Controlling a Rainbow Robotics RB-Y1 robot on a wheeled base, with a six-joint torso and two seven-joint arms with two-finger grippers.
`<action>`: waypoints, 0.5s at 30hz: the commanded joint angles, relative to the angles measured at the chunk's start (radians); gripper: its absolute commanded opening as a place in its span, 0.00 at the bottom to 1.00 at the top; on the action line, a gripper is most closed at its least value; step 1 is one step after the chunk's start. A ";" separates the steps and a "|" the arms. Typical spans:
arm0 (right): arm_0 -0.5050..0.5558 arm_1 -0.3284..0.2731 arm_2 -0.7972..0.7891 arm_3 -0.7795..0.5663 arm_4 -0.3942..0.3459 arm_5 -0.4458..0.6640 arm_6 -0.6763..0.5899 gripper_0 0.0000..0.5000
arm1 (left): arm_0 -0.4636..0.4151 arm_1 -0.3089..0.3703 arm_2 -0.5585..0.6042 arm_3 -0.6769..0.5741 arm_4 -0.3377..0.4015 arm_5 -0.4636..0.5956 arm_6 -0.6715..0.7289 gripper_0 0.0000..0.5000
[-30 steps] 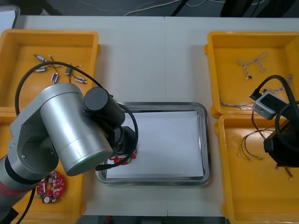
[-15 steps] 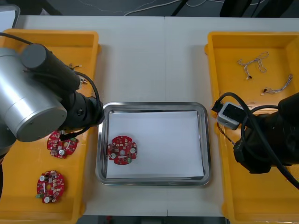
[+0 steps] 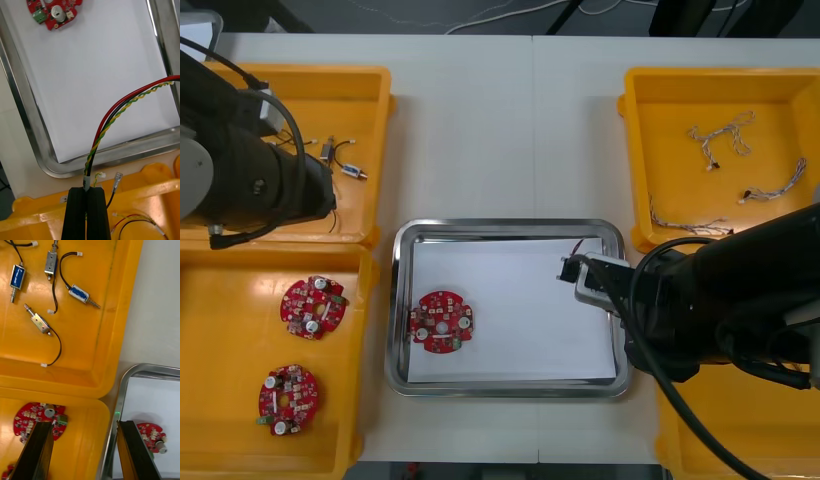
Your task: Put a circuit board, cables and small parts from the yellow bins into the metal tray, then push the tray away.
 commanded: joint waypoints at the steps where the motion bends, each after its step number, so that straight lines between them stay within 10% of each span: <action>1: -0.088 0.002 0.107 0.043 0.033 -0.037 0.098 0.00 | -0.032 0.048 0.072 0.068 0.027 0.007 -0.036 1.00; 15: -0.244 0.141 0.368 0.197 0.139 -0.071 0.204 0.00 | -0.054 0.053 0.172 0.316 0.024 0.007 -0.216 0.96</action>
